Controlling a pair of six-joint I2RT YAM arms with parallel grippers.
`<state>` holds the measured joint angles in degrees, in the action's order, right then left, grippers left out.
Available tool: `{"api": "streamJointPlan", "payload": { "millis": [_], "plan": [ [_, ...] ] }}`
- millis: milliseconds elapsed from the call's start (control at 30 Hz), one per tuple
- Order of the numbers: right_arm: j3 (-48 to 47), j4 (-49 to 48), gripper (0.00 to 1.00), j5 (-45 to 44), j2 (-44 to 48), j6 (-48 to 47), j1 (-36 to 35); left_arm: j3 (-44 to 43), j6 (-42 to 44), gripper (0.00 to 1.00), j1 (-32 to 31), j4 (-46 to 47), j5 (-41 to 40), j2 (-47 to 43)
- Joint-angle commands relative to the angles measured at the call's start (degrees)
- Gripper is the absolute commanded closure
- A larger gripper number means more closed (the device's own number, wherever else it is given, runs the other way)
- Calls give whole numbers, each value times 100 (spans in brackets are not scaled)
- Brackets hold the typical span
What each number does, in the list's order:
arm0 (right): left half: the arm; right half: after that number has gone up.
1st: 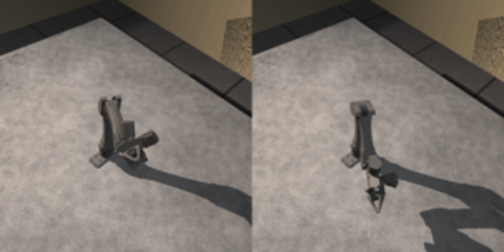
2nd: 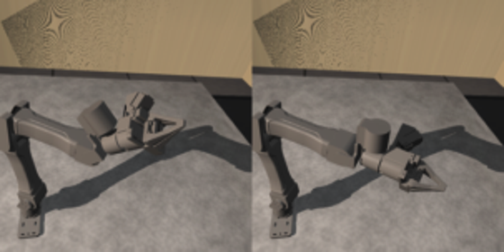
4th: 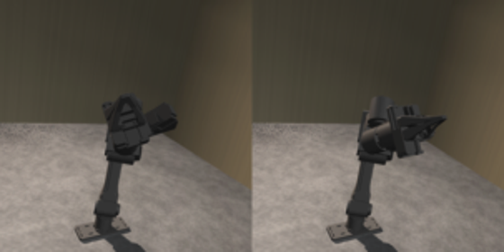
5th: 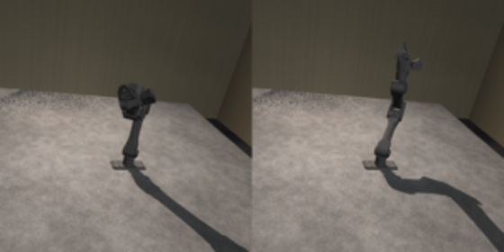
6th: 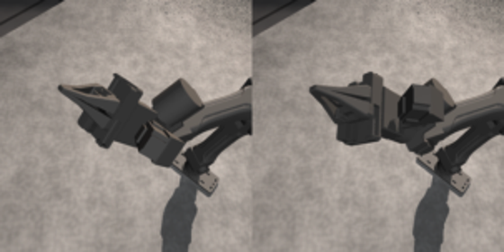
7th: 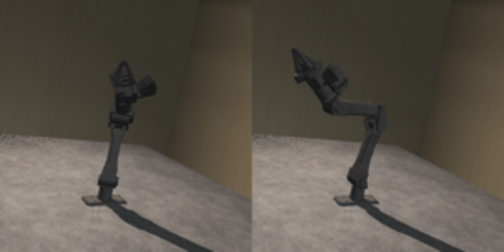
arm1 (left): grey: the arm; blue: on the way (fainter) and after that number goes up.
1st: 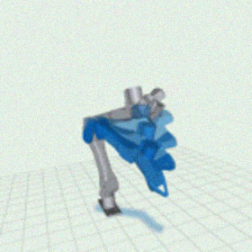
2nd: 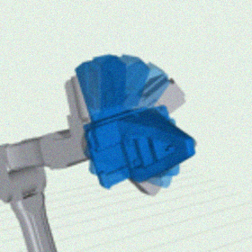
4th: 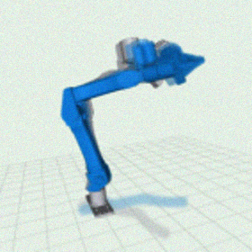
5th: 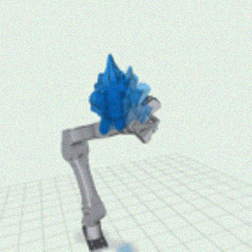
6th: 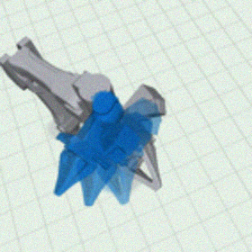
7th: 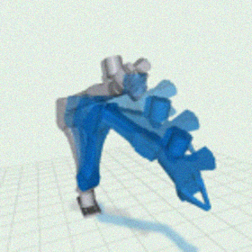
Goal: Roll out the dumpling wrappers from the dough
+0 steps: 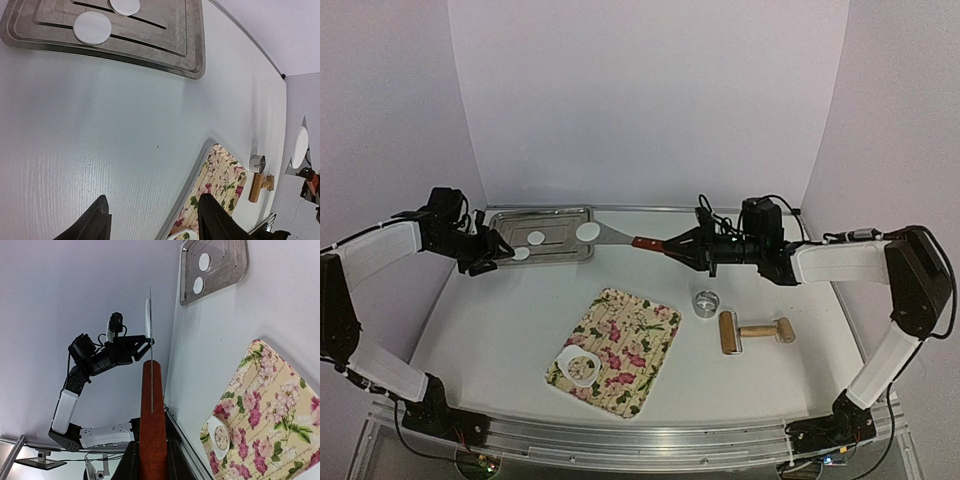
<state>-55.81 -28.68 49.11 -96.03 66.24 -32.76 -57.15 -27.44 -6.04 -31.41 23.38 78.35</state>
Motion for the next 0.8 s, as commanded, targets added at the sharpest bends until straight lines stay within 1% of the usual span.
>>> {"api": "streamJointPlan", "payload": {
  "millis": [0,233,600,700,767],
  "plan": [
    [-746,298,100,-305,-334,-311,-87,108,160,19,86,6,49,-226],
    [-1585,347,100,-577,-1075,-356,-192,329,140,19,97,-4,41,-390],
    [-2753,489,100,-1015,-2222,-597,-291,859,-114,18,95,106,146,-917],
    [-3157,659,100,-1060,-2542,-762,-316,1004,-175,18,96,102,163,-1050],
    [-3537,940,100,-1134,-2773,-968,-341,1092,-207,18,97,100,197,-1125]
  ]
}}
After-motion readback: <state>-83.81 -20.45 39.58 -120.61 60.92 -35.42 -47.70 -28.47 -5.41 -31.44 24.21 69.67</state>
